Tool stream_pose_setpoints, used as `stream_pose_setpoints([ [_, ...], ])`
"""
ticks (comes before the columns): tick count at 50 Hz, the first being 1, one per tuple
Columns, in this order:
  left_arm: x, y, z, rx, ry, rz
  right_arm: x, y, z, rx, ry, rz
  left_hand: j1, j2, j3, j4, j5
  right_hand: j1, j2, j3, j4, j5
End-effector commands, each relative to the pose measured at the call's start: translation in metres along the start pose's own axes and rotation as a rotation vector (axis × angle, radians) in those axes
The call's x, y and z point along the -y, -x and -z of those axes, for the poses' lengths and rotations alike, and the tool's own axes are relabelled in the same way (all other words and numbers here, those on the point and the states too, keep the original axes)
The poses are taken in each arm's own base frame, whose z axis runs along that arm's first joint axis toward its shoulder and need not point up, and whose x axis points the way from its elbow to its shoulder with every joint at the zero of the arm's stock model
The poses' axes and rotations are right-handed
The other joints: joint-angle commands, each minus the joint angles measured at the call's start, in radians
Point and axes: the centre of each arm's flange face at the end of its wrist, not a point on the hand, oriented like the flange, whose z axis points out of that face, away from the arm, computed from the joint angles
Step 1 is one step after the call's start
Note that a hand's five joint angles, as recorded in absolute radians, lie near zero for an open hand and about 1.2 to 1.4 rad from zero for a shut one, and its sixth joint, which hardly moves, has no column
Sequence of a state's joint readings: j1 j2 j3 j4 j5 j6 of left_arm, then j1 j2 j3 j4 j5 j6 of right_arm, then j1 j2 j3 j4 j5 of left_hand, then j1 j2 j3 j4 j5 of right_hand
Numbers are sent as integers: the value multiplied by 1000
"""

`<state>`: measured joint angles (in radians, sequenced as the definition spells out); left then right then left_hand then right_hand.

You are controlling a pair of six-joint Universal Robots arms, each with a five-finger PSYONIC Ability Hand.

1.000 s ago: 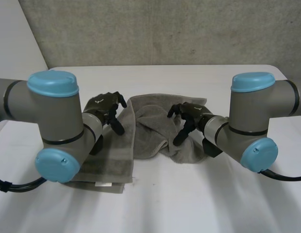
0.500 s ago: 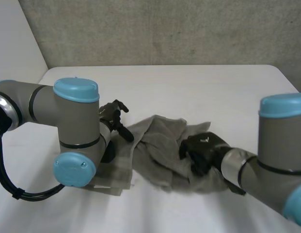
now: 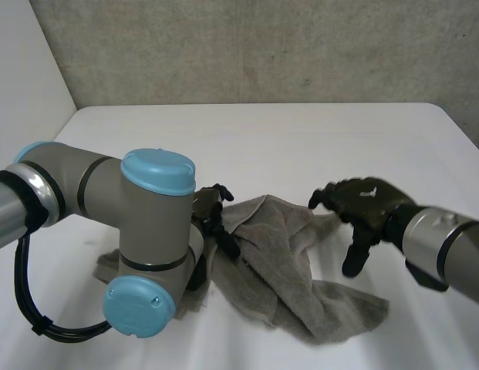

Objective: Fold the towel.

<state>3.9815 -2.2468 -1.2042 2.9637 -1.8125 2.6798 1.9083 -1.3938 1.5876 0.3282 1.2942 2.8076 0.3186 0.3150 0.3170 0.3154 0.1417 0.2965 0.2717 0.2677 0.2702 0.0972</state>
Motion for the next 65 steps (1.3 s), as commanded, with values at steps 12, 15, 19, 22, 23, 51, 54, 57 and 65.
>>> stream_pose_setpoints([
  [12, -8, 11, -19, 99, -75, -165, -7, -32, -95, -6, 10, -355, 127, 130, 128, 130, 129, 50, 74, 78, 76, 74],
  [15, -9, 10, -22, 92, -98, -187, -11, -34, -107, -5, 18, -398, 139, 142, 140, 142, 141, 73, 98, 102, 99, 98],
  [19, -10, 11, -25, 94, -104, -203, -16, -35, -118, -5, 27, -436, 156, 160, 158, 159, 159, 105, 130, 134, 132, 130],
  [22, -10, 11, -26, 92, -105, -203, -21, -36, -127, -4, 37, -465, 186, 189, 187, 189, 188, 114, 139, 143, 141, 139],
  [23, -11, 11, -26, 93, -103, -204, -24, -36, -130, -3, 43, -476, 203, 207, 205, 206, 205, 120, 145, 149, 146, 145],
  [51, -15, 12, -35, 89, -93, -208, -45, -20, -152, 37, 95, -487, 560, 564, 562, 564, 563, 273, 298, 302, 299, 298],
  [54, -14, 14, -36, 93, -96, -207, -46, -19, -154, 39, 90, -484, 664, 668, 666, 667, 666, 413, 438, 442, 439, 438],
  [57, -9, 13, -36, 94, -111, -200, -46, -19, -156, 40, 88, -484, 952, 955, 953, 955, 954, 875, 900, 904, 901, 900],
  [65, 36, 16, -45, 111, -226, -239, -13, -32, -160, 14, -58, -447, 1078, 1081, 1079, 1081, 1080, 1100, 1125, 1129, 1126, 1125],
])
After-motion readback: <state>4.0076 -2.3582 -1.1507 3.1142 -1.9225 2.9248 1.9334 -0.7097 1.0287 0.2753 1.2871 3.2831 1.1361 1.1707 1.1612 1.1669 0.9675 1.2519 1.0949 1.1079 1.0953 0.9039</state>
